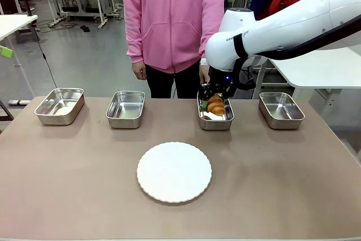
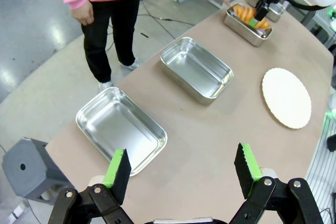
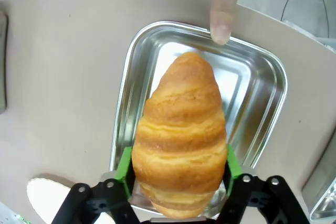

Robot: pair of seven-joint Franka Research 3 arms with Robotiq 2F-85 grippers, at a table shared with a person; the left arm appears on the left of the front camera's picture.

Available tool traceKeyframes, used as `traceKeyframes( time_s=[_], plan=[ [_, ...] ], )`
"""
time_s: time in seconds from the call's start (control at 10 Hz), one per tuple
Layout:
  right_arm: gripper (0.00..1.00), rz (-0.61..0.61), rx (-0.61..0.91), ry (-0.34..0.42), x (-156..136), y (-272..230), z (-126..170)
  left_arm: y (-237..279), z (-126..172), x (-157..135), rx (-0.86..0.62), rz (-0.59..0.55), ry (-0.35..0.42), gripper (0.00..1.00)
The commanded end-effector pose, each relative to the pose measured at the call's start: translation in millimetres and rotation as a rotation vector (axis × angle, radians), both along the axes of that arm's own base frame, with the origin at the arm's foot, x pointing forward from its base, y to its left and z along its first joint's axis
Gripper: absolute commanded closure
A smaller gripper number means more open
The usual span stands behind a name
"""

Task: Place the bread in the container.
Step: Place the Butter Roll into the Airtight Container indicated by the human.

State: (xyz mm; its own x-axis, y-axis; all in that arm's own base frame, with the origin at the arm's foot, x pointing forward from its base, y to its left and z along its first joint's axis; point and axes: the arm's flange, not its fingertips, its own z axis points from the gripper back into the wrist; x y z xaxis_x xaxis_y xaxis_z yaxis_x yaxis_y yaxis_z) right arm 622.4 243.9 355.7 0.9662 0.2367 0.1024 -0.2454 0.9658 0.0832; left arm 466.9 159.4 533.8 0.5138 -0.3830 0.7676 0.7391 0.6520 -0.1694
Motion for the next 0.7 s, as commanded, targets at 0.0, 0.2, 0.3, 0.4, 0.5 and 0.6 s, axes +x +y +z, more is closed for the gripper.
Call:
traceKeyframes(
  time_s=[0.0, 0.2, 0.3, 0.4, 0.5, 0.6],
  plan=[
    [0.0, 0.032, 0.002, -0.029, 7.1, -5.2, 1.4, -0.7, 2.2, -1.0, 0.0, -0.01, -0.013, 0.0],
    [0.0, 0.036, 0.001, -0.045, 6.5, -5.0, 4.3, -0.7, 2.2, -1.0, 0.0, -0.01, -0.013, 0.0],
    [0.0, 0.037, 0.003, -0.047, 7.1, -5.3, 5.1, -0.7, 2.2, -1.0, 0.0, -0.01, -0.013, 0.0],
    [0.0, 0.018, 0.041, -0.071, 8.1, -5.5, 7.0, -0.7, 2.2, -1.0, 0.0, -0.01, -0.013, 0.0],
    [0.0, 0.011, 0.004, -0.019, 2.6, -0.5, 3.1, -0.7, 2.2, -1.0, 0.0, -0.01, -0.013, 0.0],
    [0.0, 0.011, 0.004, -0.019, 2.6, -0.5, 3.1, -0.7, 2.2, -1.0, 0.0, -0.01, -0.013, 0.0]
  ],
)
